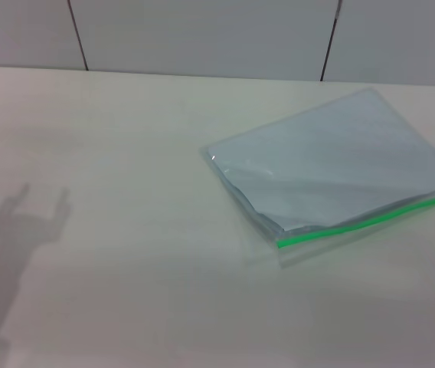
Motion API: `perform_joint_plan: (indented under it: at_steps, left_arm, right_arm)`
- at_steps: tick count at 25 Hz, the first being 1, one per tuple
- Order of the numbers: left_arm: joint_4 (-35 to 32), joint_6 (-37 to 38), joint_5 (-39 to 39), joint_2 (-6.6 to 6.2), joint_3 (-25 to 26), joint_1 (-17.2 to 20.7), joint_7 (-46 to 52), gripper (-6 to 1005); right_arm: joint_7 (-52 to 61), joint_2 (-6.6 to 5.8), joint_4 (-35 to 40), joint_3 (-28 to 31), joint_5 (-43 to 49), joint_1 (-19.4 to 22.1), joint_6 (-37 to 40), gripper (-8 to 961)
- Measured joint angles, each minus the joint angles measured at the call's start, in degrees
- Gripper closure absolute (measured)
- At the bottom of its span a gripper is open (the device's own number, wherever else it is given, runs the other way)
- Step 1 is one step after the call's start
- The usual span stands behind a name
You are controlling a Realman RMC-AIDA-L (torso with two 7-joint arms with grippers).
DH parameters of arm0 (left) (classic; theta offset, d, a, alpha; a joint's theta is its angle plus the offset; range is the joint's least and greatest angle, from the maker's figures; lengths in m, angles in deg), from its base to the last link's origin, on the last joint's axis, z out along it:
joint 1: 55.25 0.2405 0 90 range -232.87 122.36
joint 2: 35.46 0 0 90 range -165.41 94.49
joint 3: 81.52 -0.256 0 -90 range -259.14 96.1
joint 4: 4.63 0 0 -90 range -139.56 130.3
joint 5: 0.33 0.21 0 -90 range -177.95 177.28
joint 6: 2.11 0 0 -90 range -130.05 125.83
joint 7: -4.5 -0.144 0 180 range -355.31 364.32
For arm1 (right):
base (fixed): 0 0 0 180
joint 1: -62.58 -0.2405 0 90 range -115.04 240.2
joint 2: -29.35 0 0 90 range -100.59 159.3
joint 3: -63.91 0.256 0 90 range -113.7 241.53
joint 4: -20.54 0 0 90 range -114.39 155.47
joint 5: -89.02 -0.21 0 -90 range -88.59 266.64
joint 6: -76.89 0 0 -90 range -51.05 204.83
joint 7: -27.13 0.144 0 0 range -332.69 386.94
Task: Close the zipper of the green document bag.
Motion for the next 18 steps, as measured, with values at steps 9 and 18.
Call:
perform_joint_plan:
  at_steps: [9,18]
  left_arm:
    - [0.1,-1.3,1.1,0.03,0.0,-0.3,-0.5,330]
    - [0.1,-2.0,1.1,0.07,0.0,-0.4,-0.1,306]
  right_arm:
    - [0.5,-0.02,0.1,0.0,0.2,-0.1,-0.3,69]
    - [0.7,0.07,0.3,0.0,0.2,-0.1,-0.3,67]
